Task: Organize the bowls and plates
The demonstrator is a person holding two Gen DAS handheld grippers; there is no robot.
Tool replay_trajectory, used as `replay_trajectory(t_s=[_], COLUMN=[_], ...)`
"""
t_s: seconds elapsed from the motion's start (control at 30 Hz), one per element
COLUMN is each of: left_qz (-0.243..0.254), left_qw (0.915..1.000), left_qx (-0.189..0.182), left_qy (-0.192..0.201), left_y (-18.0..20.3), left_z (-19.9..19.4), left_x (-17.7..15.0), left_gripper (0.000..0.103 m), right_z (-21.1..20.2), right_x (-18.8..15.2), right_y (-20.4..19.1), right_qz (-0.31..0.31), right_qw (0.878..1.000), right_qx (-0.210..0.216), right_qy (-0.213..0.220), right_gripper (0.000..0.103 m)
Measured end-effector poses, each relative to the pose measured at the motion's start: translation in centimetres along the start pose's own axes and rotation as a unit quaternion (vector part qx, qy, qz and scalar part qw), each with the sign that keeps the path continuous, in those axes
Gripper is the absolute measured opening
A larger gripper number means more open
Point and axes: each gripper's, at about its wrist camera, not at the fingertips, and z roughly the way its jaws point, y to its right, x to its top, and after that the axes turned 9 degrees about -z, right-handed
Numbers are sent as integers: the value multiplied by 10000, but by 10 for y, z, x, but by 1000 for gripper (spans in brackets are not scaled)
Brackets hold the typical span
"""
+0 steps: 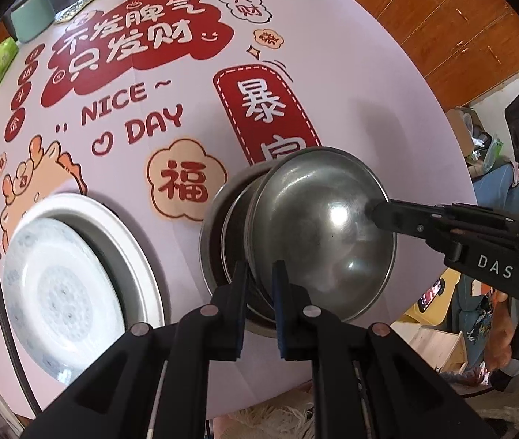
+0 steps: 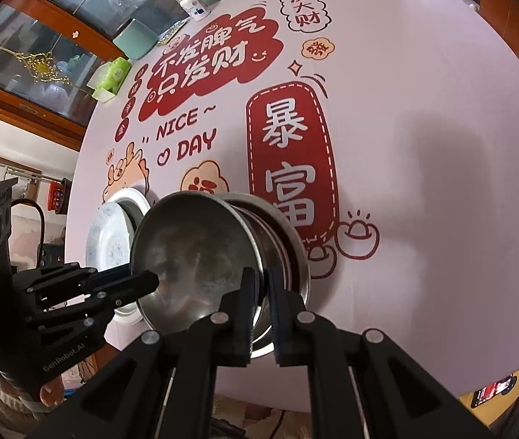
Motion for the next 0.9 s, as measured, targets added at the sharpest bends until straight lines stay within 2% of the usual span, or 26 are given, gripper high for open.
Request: replay_trajectory(t_s=[0.43,0.9], left_qz=[-63,-220], left_qw=[9999,9997], left_qx=[20,10], left_qy=[-93,-132], left_y=[-2,-4], left_z=[11,16], left_x=[-2,-2], left_gripper=[10,16], right_z=[10,19], right_x=[-2,-2], right_y=[-2,-4], right_qz=[-59,-134], right_qw=[9998,9993], right_qx=[-134,-145], right_qy=[-164,-315], right_gripper=[7,8])
